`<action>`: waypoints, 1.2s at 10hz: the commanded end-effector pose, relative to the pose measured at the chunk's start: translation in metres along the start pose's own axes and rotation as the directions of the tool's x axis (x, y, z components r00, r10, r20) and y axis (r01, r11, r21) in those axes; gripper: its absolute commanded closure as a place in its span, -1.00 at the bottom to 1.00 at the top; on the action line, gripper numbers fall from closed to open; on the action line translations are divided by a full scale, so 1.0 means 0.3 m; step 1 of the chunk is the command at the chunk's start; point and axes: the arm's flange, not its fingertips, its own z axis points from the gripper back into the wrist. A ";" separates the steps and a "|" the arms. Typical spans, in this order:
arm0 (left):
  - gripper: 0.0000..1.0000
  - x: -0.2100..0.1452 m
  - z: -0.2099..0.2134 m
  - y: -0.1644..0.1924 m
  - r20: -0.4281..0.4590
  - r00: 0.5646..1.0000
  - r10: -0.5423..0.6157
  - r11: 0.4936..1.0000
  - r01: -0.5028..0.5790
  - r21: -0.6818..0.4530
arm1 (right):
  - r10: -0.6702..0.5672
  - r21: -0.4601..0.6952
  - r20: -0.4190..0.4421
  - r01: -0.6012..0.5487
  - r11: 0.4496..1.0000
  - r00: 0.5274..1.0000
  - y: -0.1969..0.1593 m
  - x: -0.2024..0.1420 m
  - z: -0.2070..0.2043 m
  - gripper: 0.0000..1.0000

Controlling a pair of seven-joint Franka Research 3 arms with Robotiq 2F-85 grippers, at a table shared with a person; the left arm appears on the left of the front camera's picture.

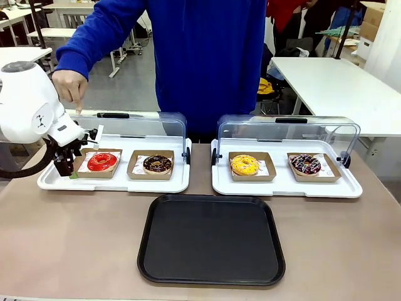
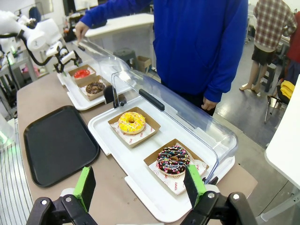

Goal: Move the first donut from the left to the tray.
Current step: Pick up the Paper togo box containing the Donut indicated by the person and place it on the Handle tray.

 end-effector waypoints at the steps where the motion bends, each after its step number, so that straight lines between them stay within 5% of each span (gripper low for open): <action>1: -1.00 -0.013 -0.023 0.003 -0.023 0.999 -0.024 0.999 0.025 0.028 | 0.026 -0.001 0.030 -0.026 1.000 0.999 -0.006 0.003 -0.006 -1.00; 11: -1.00 -0.019 -0.074 0.016 -0.010 0.997 -0.074 0.997 0.074 0.003 | 0.026 -0.001 0.030 -0.026 1.000 0.999 -0.006 0.003 -0.006 -1.00; 12: 0.08 -0.021 -0.071 0.014 0.000 0.997 -0.075 0.997 0.075 -0.006 | 0.026 -0.001 0.030 -0.026 1.000 0.999 -0.006 0.003 -0.006 -1.00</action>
